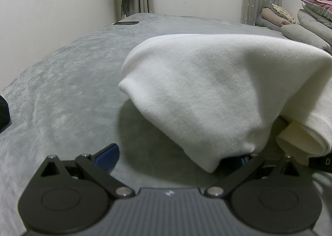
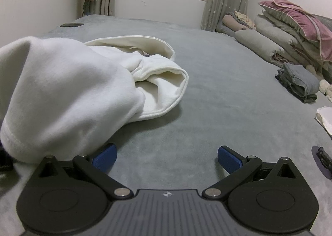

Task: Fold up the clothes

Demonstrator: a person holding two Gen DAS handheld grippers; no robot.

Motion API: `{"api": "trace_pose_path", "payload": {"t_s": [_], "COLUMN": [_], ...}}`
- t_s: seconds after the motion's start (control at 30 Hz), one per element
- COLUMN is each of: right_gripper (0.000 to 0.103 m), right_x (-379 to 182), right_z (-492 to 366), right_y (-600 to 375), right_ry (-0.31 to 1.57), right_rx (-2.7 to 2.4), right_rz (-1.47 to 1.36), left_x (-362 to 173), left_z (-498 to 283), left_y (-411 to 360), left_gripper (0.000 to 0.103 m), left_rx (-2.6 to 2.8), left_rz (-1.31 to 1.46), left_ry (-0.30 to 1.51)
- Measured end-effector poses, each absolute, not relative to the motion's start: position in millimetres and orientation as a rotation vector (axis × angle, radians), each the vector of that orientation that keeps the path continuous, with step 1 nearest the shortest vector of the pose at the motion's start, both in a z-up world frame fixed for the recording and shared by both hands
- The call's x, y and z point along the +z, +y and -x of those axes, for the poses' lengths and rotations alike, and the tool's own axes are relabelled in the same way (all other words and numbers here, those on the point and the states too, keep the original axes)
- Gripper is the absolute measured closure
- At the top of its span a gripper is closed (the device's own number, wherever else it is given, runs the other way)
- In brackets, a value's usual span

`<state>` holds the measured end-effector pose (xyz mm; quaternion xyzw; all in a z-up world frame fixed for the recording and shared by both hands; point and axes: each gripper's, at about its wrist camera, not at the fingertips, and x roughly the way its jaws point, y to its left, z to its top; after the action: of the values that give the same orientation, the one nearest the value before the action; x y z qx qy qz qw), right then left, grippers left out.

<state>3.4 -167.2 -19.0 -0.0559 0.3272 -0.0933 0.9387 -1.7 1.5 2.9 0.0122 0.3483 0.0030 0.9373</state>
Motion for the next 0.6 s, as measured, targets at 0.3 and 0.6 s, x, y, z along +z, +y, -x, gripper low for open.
{"api": "trace_pose_path", "payload": {"t_s": [0.3,0.6], "right_gripper": [0.000,0.000], "right_x": [-18.9,-18.8], "right_z": [-3.6,-3.4], "right_y": [-167.4,-165.2], "right_ry": [0.668,0.665], "right_rx": [-0.191,-0.195], "right_rz": [0.116,0.126], "left_x": [3.0,3.0], "left_z": [2.1,2.4], "left_y": [1.0,0.6], "left_gripper": [0.000,0.000], "left_rx": [0.007,0.007], "left_rz": [-0.025,-0.025], "left_ry": [0.712,0.712]}}
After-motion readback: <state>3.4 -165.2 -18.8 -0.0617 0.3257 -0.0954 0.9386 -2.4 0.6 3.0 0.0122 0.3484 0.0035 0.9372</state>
